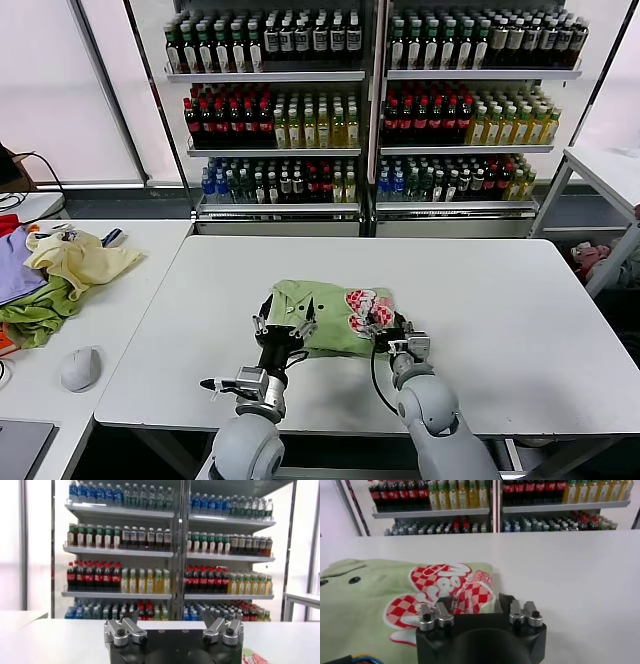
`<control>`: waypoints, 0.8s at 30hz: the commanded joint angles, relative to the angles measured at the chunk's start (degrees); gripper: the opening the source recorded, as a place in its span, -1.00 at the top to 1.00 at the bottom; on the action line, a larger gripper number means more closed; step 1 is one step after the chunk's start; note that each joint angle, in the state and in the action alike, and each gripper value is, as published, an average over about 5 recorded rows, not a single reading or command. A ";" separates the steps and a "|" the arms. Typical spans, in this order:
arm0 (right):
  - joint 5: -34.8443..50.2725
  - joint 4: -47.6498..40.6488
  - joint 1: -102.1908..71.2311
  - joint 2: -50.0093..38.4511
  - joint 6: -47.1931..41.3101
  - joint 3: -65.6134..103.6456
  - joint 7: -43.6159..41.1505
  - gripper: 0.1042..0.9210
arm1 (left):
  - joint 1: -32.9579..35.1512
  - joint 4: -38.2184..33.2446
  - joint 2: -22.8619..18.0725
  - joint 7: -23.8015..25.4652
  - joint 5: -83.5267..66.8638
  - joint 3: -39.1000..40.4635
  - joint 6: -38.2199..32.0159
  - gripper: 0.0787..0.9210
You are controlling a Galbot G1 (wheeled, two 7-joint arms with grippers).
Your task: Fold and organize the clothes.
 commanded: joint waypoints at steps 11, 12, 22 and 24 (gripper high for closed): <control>-2.55 -3.84 4.49 -5.29 -0.13 1.76 -2.57 0.60 | 4.03 -2.55 1.71 0.09 1.46 -0.84 -0.89 -0.77; -2.68 -3.92 4.76 -6.28 -0.08 2.14 -3.12 0.67 | 4.03 -2.59 1.72 0.12 1.50 -0.77 -0.88 -0.77; -9.75 -8.99 8.22 -14.33 6.66 5.26 -10.57 0.84 | 4.21 -2.92 1.82 0.31 2.10 -0.55 -0.92 -0.77; -11.15 -8.81 7.64 -14.80 8.00 5.72 -11.16 0.84 | 4.32 -3.13 1.87 0.36 2.22 -0.54 -0.90 -0.77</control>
